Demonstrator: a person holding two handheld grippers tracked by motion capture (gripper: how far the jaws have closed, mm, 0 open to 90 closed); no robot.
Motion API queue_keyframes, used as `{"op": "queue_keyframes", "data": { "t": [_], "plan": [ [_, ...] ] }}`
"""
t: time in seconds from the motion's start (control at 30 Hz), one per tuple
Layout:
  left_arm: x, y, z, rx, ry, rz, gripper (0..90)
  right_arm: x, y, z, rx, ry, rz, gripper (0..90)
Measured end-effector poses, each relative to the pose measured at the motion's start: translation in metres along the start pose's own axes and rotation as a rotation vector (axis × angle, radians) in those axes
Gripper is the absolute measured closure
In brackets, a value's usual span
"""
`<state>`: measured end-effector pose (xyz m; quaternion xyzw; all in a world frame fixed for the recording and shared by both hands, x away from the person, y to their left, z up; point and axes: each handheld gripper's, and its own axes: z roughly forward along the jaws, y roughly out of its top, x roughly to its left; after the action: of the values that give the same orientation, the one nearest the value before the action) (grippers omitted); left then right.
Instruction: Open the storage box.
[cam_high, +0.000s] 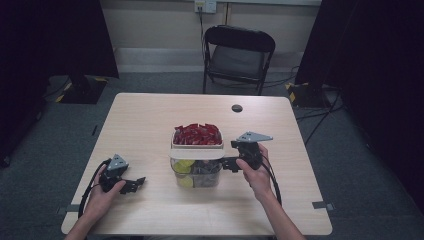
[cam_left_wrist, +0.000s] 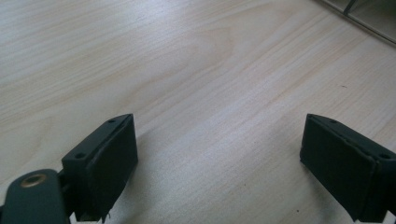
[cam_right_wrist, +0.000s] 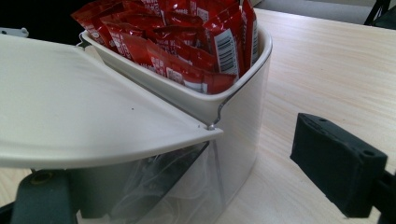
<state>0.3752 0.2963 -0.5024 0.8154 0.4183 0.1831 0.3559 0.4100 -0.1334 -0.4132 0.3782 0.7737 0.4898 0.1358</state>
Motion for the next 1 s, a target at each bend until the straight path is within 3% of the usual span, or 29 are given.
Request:
{"op": "queue_keyframes", "data": {
  "t": [1.0],
  "plan": [
    [0.0000,0.0000,0.0000,0.000,0.000,0.000,10.7,-0.0105,0.0044,0.0056,-0.025,0.009,0.043,13.6]
  ]
}}
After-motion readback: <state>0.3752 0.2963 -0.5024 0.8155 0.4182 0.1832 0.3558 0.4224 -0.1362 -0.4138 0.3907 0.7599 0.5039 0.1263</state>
